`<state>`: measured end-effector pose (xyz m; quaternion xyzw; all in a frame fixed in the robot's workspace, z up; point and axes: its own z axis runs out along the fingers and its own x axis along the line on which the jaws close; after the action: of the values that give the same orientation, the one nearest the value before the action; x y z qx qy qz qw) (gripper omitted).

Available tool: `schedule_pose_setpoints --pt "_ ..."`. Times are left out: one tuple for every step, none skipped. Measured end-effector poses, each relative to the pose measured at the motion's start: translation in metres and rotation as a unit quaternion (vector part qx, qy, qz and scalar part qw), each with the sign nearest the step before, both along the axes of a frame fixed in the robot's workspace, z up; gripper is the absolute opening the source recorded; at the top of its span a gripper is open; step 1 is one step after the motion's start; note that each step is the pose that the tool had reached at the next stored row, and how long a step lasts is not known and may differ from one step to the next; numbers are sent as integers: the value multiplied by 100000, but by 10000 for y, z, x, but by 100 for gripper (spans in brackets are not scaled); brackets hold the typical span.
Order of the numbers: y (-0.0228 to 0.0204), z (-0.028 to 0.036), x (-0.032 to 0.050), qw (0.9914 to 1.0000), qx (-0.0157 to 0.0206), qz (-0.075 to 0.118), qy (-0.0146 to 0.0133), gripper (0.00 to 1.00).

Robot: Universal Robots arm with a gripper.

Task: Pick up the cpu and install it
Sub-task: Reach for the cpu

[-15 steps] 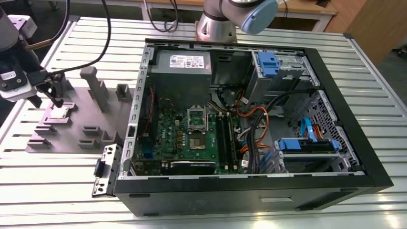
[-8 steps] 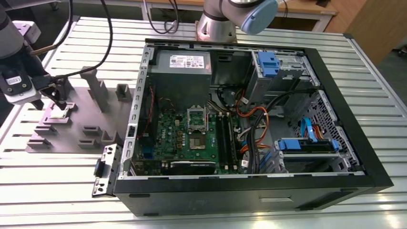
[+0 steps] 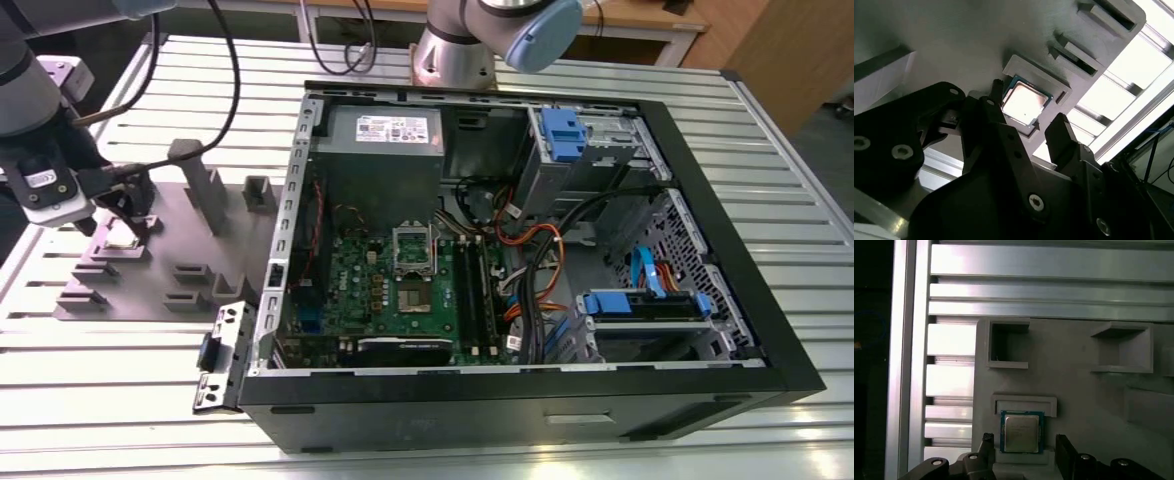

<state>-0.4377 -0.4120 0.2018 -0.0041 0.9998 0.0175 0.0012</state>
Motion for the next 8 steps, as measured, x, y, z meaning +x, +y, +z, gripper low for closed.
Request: schedule_pose_setpoints --pt "10 -11 0 100000 -2 1 15 62" --pt "21 -22 1 100000 1 6 35 62" --pt "29 -36 1 100000 9 3 28 67" --pt "34 -46 1 100000 9 5 27 67" --pt "42 -55 1 100000 2 4 41 67" --pt "49 -65 1 100000 4 8 42 67" --pt "55 -75 1 100000 6 5 36 67" --pt "62 -84 0 100000 5 6 40 67"
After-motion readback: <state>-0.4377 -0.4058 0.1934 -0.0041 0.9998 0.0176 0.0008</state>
